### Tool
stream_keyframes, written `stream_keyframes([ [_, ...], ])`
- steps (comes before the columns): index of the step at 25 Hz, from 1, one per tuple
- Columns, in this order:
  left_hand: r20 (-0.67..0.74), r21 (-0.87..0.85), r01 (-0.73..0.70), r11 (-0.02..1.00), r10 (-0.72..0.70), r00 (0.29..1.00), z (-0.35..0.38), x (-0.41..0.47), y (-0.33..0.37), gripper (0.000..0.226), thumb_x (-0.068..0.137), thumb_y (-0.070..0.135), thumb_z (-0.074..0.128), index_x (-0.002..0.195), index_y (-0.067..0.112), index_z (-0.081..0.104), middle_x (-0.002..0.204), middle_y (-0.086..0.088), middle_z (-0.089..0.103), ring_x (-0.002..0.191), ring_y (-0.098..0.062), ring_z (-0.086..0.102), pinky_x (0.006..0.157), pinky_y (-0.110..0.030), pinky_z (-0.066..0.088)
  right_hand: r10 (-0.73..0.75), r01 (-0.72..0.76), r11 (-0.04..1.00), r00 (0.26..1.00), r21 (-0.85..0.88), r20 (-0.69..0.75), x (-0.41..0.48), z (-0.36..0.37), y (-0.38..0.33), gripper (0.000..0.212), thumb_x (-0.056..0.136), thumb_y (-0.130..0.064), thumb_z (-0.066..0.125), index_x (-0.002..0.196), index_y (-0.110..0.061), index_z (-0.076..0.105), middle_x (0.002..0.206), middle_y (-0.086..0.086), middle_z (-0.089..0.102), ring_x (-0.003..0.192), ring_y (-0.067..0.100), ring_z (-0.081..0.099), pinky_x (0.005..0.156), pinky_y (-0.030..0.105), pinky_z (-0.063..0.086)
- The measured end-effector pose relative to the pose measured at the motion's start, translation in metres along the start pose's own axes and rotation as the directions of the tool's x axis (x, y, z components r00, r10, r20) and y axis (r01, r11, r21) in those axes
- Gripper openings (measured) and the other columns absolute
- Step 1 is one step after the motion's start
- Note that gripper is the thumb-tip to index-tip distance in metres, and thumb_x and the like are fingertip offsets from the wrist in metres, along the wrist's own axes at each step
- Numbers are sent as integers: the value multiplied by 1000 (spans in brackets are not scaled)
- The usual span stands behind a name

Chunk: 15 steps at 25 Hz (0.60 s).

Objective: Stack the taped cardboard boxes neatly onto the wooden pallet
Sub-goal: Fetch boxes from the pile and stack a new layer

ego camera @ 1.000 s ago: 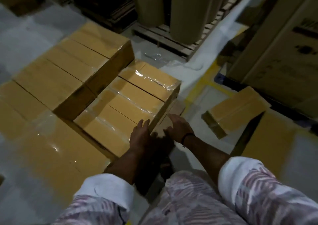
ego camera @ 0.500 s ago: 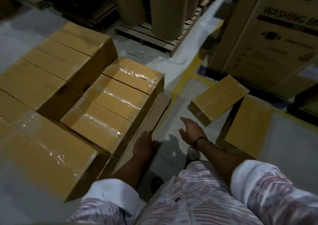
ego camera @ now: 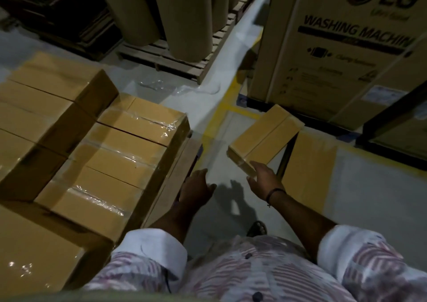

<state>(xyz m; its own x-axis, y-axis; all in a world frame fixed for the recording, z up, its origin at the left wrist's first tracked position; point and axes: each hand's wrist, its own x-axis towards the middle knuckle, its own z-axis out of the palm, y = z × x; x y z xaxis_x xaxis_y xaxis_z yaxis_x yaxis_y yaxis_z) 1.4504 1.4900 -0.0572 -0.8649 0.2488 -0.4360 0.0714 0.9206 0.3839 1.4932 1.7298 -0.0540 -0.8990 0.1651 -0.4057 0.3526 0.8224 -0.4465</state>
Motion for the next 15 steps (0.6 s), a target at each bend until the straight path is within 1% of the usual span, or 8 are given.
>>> stream_keyframes([
  [2, 16, 35, -30, 999, 29, 999, 4, 25, 28, 73, 96, 57, 60, 155, 22, 37, 153, -6, 46, 133, -30, 51, 105, -42, 45, 24, -24, 999, 1000, 22, 2, 15, -19, 24, 60, 101, -37, 53, 154, -19, 33, 157, 8, 38, 141, 31, 38, 113, 46, 36],
  [5, 36, 105, -59, 993, 55, 998, -4, 66, 61, 73, 96, 58, 59, 156, 23, 36, 153, -6, 47, 128, -31, 55, 99, -44, 51, 34, -34, 999, 999, 31, -8, 41, -43, 55, 60, 100, -34, 54, 154, -17, 34, 156, 8, 39, 141, 30, 38, 114, 42, 36],
  [8, 73, 148, -103, 984, 93, 993, -13, 106, 86, 72, 96, 56, 60, 155, 23, 37, 152, -5, 49, 126, -32, 56, 95, -45, 53, 121, -120, 990, 992, 73, -15, 72, -56, 72, 58, 101, -33, 54, 153, -15, 36, 156, 9, 39, 140, 31, 39, 114, 42, 36],
  [10, 105, 166, -144, 975, 128, 986, -20, 141, 94, 70, 95, 53, 62, 154, 24, 39, 149, -5, 52, 123, -32, 59, 95, -45, 54, 181, -179, 978, 984, 109, -5, 100, -61, 74, 56, 101, -31, 54, 153, -16, 36, 156, 8, 39, 140, 31, 40, 113, 45, 38],
  [12, 169, 159, -174, 972, 147, 975, -24, 182, 94, 70, 94, 51, 64, 153, 25, 39, 146, -5, 53, 119, -32, 61, 93, -45, 55, 222, -222, 965, 975, 141, 18, 130, -61, 73, 60, 99, -25, 57, 154, -19, 34, 156, 8, 38, 140, 31, 39, 112, 45, 39],
  [14, 245, 180, -195, 964, 148, 958, -29, 228, 88, 69, 94, 53, 62, 152, 25, 38, 142, -7, 55, 114, -33, 62, 88, -44, 55, 280, -279, 944, 960, 177, 22, 162, -64, 70, 62, 97, -26, 59, 154, -18, 34, 156, 8, 38, 140, 31, 40, 113, 43, 38],
  [15, 275, 196, -228, 954, 170, 946, -33, 249, 86, 69, 95, 53, 60, 153, 24, 36, 138, -9, 57, 112, -33, 62, 83, -42, 55, 322, -320, 927, 946, 194, 18, 175, -68, 66, 62, 97, -27, 59, 154, -17, 35, 156, 9, 38, 140, 31, 39, 113, 42, 37],
])
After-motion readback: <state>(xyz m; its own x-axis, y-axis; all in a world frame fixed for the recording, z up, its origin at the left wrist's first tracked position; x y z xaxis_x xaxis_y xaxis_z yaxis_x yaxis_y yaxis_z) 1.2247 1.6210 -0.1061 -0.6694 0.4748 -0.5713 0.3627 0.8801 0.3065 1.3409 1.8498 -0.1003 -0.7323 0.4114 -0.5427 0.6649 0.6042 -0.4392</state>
